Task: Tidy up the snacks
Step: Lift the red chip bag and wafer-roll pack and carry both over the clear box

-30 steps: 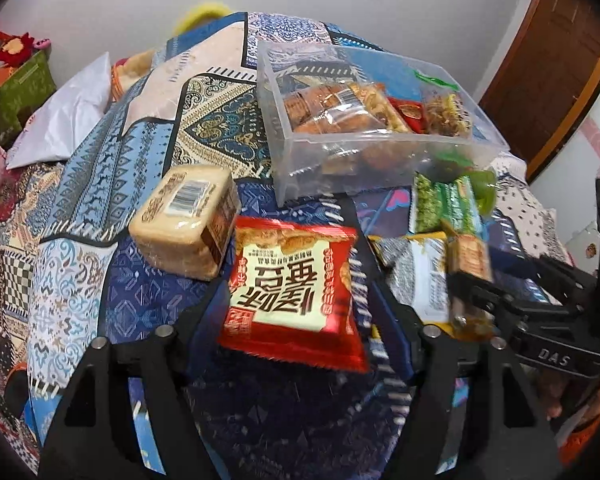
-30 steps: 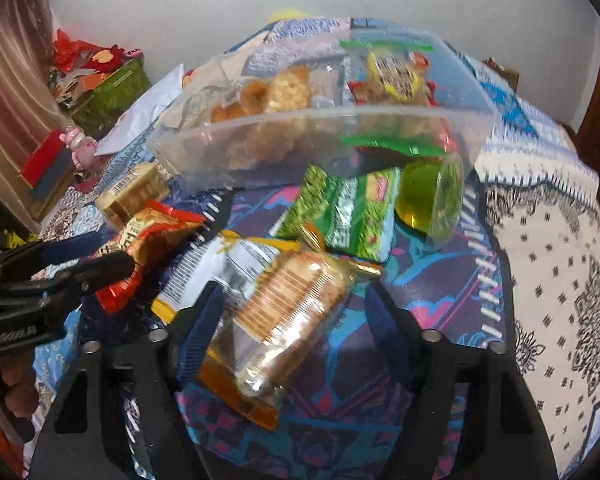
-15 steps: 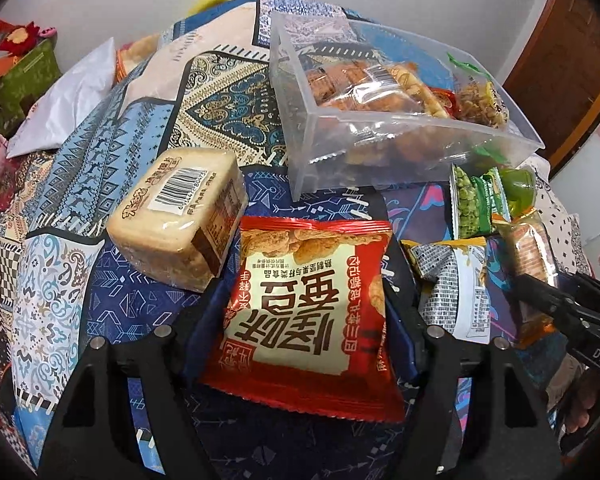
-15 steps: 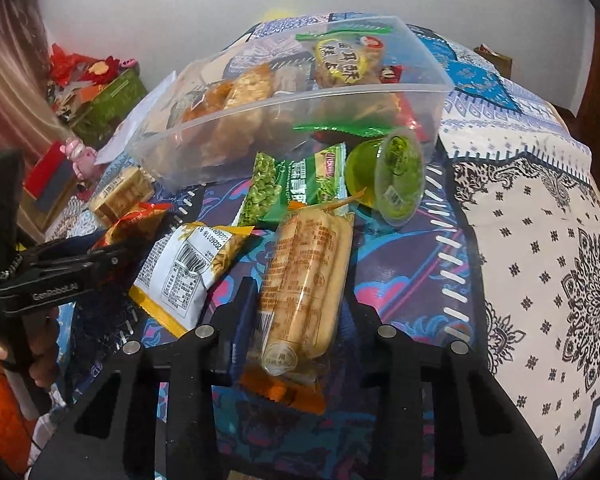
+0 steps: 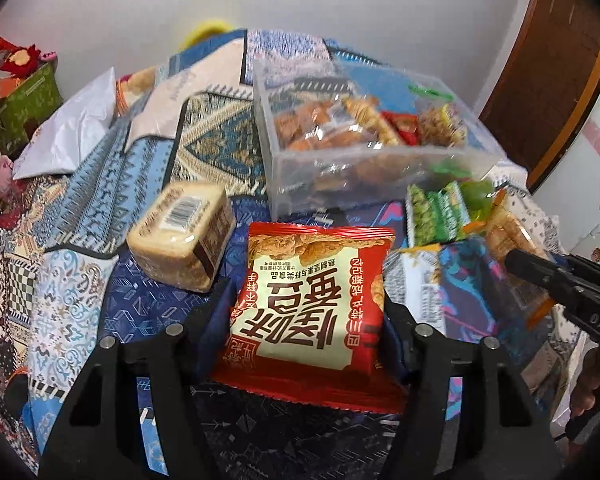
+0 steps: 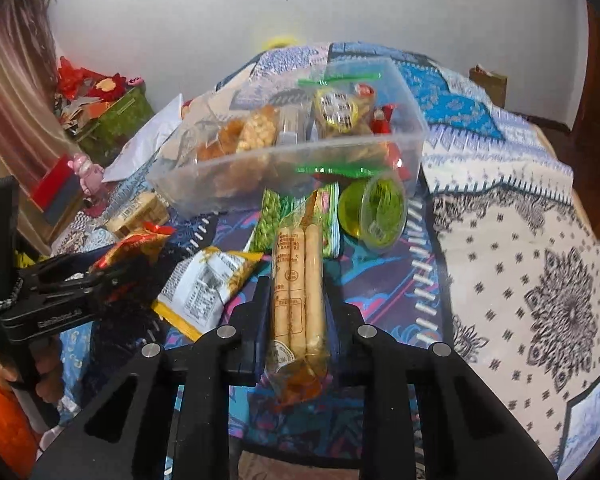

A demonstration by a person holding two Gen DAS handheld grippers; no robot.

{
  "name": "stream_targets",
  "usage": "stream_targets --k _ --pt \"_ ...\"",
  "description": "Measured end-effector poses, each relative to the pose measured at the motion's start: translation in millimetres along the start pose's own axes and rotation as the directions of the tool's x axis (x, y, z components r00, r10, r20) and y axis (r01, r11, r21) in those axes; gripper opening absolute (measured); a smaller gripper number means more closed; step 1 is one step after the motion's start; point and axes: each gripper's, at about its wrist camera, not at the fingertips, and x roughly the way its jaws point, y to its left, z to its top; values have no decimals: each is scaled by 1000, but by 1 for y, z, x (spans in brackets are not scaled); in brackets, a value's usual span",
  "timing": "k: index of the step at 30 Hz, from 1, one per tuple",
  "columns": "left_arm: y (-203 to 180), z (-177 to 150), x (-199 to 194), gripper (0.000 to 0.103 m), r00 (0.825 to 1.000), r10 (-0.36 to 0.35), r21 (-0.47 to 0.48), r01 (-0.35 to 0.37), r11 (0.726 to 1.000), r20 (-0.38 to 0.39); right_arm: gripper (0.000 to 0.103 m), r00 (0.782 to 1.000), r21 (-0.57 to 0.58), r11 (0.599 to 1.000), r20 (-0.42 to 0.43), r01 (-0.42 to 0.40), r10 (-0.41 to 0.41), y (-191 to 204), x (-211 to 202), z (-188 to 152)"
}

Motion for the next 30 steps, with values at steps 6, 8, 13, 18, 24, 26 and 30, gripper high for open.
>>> stream_targets --k 6,8,13,18,24,26,30 --pt "-5 12 -26 64 997 8 8 -9 1000 76 21 999 -12 1000 38 -8 8 4 -9 9" --pt "-6 19 -33 64 995 9 6 -10 1000 98 21 998 -17 1000 58 -11 12 6 -12 16" --pt "-7 40 -46 64 988 9 -8 -8 1000 154 21 993 -42 999 121 -14 19 12 -20 43" --pt "-6 64 -51 64 980 -2 -27 8 1000 198 21 983 -57 998 183 -14 25 17 -23 68" --pt "-8 94 -44 64 975 -5 -43 15 999 223 21 975 -73 997 221 -8 24 21 -16 94" --pt "-8 103 -39 64 975 -9 -46 20 999 224 21 974 -77 997 225 -9 26 21 -13 101" --pt "-9 120 -27 64 975 -14 -57 27 998 222 21 974 -90 996 225 -9 29 22 -2 118"
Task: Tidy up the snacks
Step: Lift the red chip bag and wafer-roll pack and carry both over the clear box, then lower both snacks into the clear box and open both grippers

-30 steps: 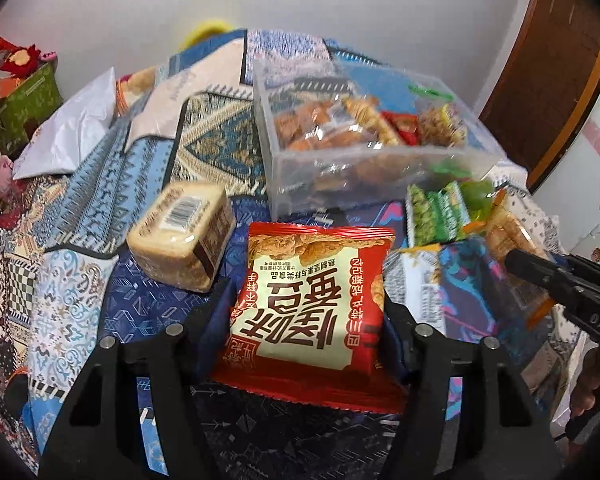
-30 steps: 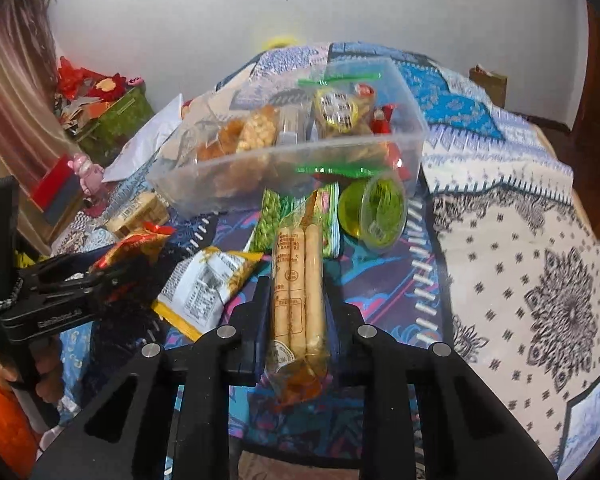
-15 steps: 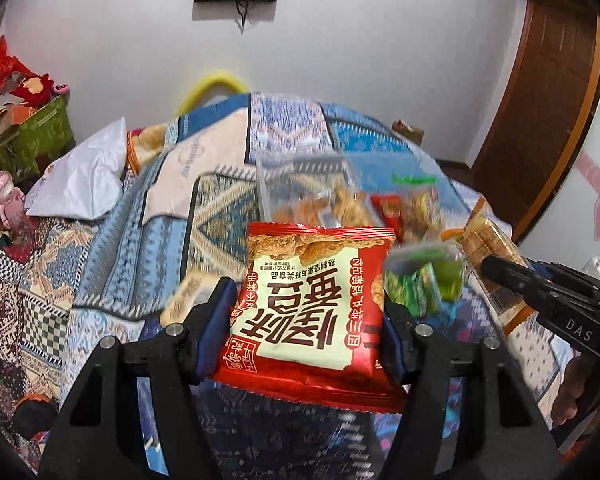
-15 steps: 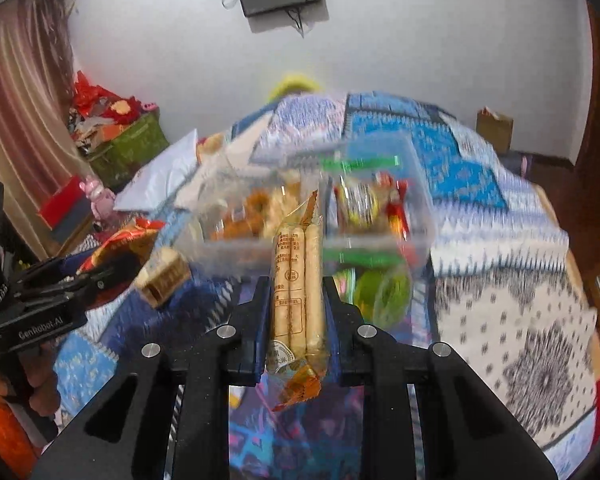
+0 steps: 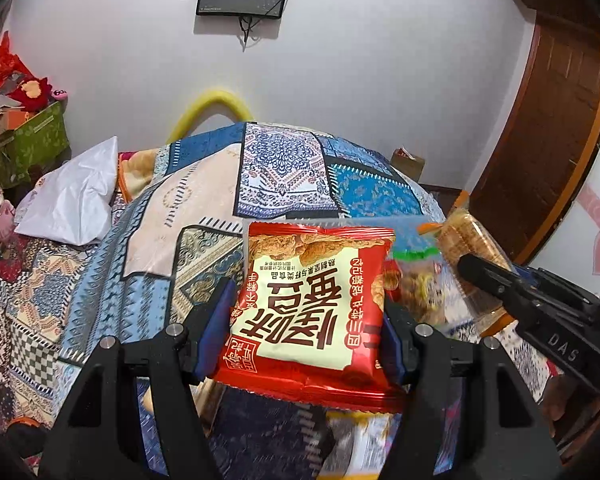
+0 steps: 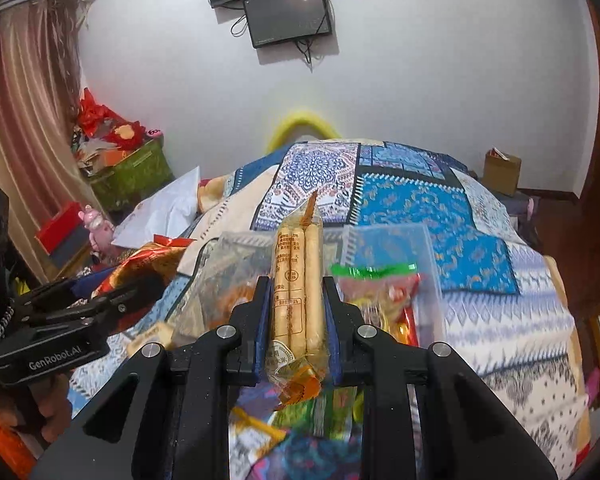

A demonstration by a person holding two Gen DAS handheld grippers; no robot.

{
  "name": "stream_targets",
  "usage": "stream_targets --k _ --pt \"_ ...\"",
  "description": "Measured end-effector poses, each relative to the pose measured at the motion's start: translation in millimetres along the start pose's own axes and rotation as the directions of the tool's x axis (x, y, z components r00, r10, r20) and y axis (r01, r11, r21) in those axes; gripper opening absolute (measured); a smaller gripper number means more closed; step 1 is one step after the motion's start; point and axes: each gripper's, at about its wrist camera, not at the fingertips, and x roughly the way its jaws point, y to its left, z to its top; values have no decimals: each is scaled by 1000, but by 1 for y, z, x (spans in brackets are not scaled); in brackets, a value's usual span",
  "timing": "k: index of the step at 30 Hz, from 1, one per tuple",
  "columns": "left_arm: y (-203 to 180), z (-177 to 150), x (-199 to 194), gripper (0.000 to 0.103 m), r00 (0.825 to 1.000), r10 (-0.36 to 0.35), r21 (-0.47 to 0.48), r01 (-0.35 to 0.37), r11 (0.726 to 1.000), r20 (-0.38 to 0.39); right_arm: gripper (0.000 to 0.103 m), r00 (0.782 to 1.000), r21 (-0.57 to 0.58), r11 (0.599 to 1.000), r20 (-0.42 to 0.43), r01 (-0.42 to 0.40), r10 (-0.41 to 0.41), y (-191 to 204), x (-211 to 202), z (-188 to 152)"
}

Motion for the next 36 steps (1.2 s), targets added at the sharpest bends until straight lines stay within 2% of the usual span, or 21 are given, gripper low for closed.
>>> stream_targets --k 9,14,22,34,36 --pt "0 14 54 64 998 14 -14 -15 1000 -57 21 999 -11 1000 -39 7 -7 -5 40 14" --pt "1 14 86 64 994 12 -32 -15 999 -106 21 997 -13 1000 -76 17 -18 -12 59 15" --pt "-3 12 120 64 990 25 -43 -32 999 -137 21 991 -6 1000 -134 22 -23 -22 82 11" --pt "-2 12 127 66 988 42 -42 -49 998 -149 22 983 -20 999 -182 33 -36 -20 88 1" --pt "-1 12 121 66 989 50 -45 -57 997 -140 26 982 -20 999 -184 31 -35 -19 86 1"
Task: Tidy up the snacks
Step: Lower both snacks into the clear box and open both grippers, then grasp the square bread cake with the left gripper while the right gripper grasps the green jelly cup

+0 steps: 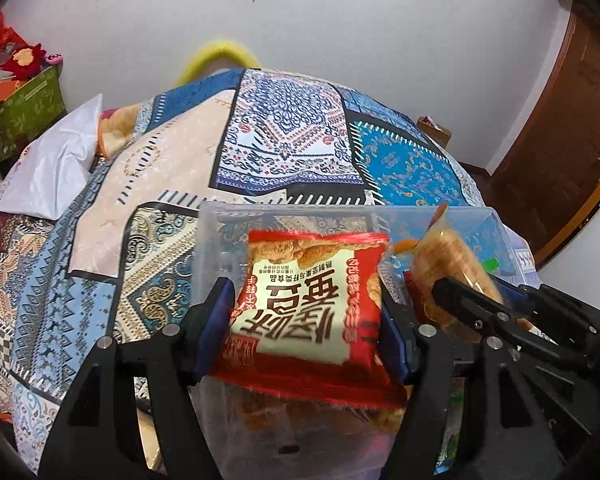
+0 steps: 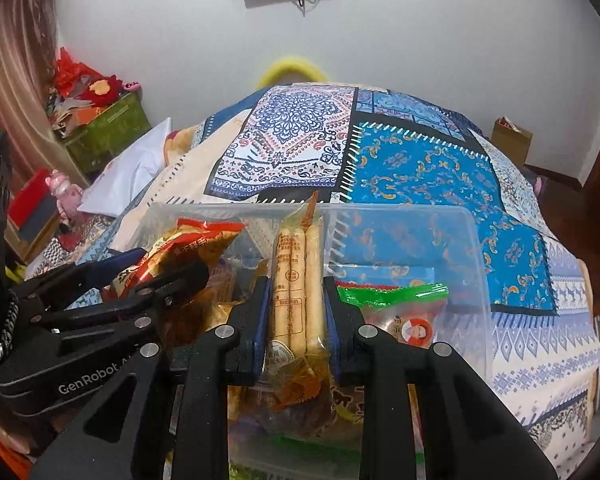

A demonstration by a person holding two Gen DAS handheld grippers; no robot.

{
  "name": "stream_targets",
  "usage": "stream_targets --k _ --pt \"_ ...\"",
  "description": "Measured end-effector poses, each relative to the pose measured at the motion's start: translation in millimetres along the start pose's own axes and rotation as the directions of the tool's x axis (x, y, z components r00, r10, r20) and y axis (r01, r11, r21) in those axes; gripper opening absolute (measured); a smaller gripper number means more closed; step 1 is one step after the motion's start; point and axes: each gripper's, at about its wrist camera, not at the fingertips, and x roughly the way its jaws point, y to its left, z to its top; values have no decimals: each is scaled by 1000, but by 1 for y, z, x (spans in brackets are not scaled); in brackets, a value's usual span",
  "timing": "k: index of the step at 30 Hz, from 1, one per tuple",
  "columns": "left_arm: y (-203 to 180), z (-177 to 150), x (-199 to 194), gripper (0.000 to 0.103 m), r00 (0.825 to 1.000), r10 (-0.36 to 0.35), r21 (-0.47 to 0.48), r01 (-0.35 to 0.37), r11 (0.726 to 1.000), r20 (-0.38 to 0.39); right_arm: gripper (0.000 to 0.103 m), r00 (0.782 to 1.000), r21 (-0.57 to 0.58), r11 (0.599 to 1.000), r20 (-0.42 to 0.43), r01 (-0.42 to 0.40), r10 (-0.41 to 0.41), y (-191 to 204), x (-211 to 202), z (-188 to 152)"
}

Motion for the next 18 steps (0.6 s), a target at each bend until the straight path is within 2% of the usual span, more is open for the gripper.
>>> stream_targets --k 6,13,17,18 --pt "5 -3 -26 67 1000 -27 -12 27 1000 16 46 999 -2 1000 32 8 -8 2 -20 -1" --pt "8 -7 -77 67 996 -31 15 30 999 86 48 996 -10 1000 85 5 -4 8 -55 -4" --pt "11 -13 -107 68 992 -18 43 13 999 123 54 993 -5 1000 121 8 -7 8 -77 -10" --pt "12 -15 -114 71 991 -17 45 11 999 131 55 992 -2 1000 129 6 -6 7 -81 -12"
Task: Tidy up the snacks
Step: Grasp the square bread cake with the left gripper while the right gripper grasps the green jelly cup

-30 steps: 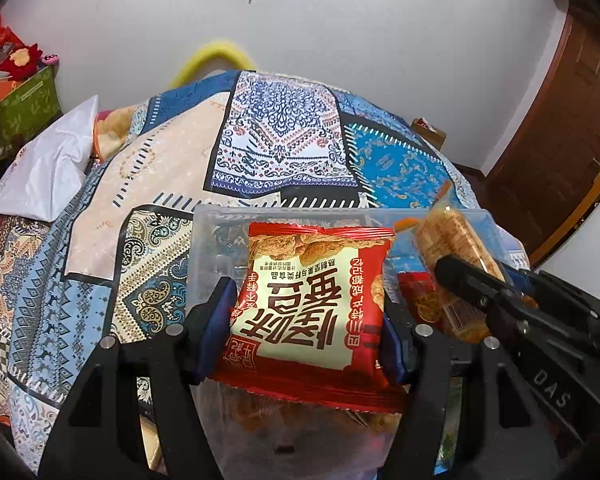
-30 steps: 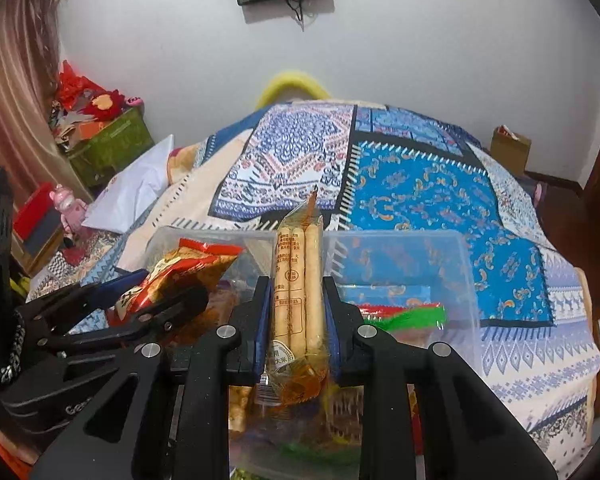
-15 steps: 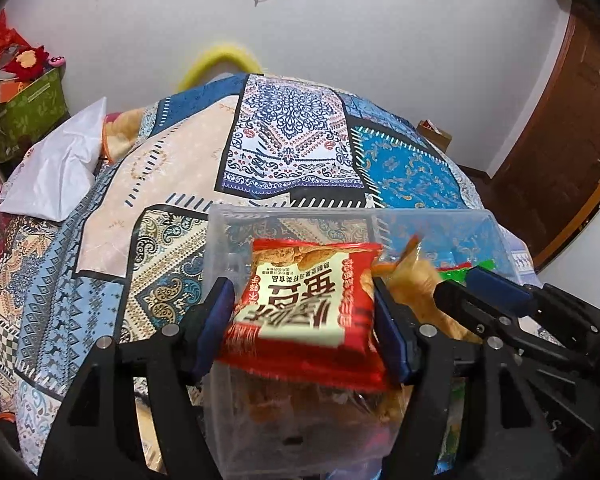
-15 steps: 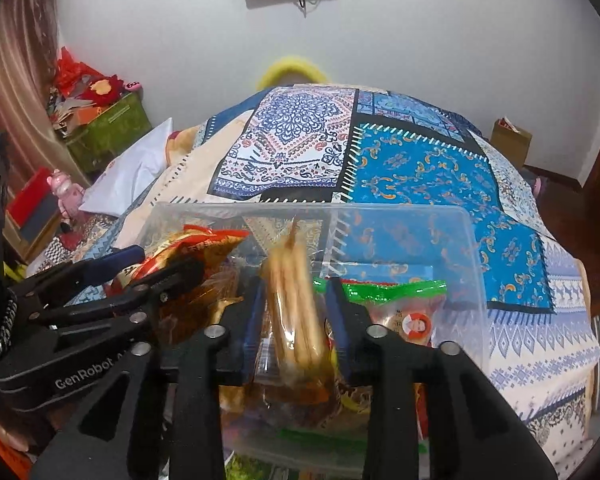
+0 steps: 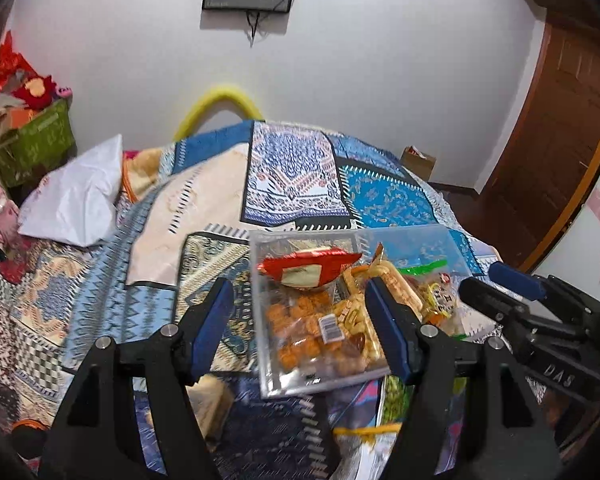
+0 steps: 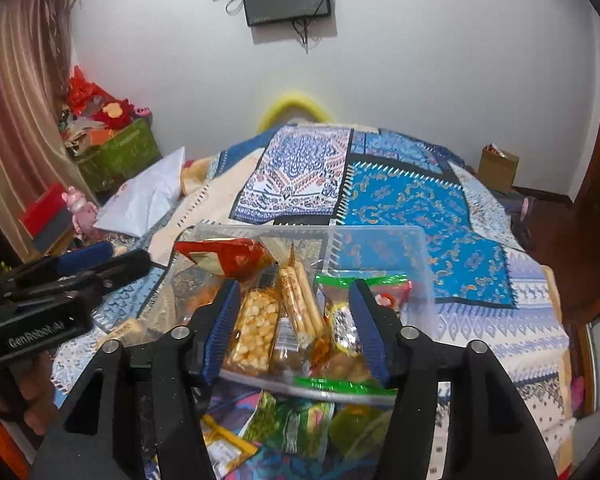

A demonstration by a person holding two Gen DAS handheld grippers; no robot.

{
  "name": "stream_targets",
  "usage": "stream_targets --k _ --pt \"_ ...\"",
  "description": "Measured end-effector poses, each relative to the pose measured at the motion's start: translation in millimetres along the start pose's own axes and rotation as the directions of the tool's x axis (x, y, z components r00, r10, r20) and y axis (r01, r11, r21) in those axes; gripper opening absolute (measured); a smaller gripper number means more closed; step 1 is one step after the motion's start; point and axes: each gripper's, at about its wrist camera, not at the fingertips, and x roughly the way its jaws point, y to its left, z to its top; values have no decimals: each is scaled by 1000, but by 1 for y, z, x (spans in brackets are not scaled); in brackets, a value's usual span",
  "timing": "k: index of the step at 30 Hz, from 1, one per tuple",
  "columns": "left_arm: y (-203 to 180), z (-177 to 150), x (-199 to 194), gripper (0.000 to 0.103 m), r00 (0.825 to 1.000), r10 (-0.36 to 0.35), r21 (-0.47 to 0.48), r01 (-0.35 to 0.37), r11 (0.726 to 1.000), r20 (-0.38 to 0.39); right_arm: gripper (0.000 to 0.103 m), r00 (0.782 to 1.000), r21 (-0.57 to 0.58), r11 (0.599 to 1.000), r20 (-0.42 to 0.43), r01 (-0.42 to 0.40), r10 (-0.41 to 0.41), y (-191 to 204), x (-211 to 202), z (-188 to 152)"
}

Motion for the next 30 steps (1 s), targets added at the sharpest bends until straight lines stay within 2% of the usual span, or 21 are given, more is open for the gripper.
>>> stream_targets --k 2,6,11,14,20,25,30 --pt "4 -3 -13 75 1000 5 -1 -5 1000 15 56 1000 4 1000 12 2 -2 -1 -10 -4" --pt "14 -15 -32 75 999 29 12 -30 999 17 60 1000 15 1000 25 10 -10 -5 -24 -15" --pt "33 -36 -36 79 997 67 24 -66 998 -26 65 999 14 999 -5 42 -42 -13 -29 -37" --pt "52 -53 -27 80 991 102 22 -101 995 -82 65 998 24 998 -38 57 -56 -22 -28 -51" --pt "79 -83 -1 80 974 129 7 -130 992 -187 65 990 65 995 -120 77 -69 -40 -15 -80" --pt "90 -98 24 79 962 123 -7 -128 992 -243 65 977 97 991 -203 90 -69 -53 4 -100" --pt "89 -102 47 80 956 115 3 -119 993 -271 65 971 107 991 -231 83 -57 -55 17 -104"
